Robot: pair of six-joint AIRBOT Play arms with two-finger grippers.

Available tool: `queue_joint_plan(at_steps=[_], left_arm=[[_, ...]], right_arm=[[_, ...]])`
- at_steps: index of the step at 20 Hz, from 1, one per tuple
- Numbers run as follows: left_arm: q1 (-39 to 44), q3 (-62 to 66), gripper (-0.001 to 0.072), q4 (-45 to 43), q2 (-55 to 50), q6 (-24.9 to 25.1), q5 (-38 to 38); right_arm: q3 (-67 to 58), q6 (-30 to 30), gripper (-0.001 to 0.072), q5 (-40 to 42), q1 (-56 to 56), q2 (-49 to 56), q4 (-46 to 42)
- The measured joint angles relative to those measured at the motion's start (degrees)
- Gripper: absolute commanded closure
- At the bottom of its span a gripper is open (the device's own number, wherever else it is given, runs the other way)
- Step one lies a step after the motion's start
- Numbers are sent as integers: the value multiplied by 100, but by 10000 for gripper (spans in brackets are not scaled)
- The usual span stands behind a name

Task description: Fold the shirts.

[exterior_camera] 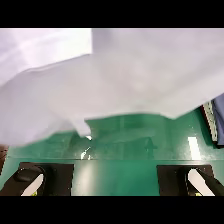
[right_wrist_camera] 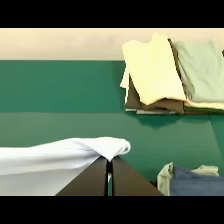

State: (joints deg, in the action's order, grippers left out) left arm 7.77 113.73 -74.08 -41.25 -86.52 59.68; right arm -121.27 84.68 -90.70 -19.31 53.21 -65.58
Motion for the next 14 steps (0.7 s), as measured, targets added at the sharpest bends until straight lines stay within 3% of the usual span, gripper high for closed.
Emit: queue_joint_plan(at_steps=[4,8,14], left_arm=[[0,-857,685,-870,-278,-332,369],[-4,-2194,685,-1036,-1034,-494,483],[-4,-3383,685,-981,-2752,-592,-179]], right_arm=[[647,168,701,-240,155,225,-24],[1451,227,700,-313,785,964,-389],[1980,262,701,-42,1606,2776,-1115]])
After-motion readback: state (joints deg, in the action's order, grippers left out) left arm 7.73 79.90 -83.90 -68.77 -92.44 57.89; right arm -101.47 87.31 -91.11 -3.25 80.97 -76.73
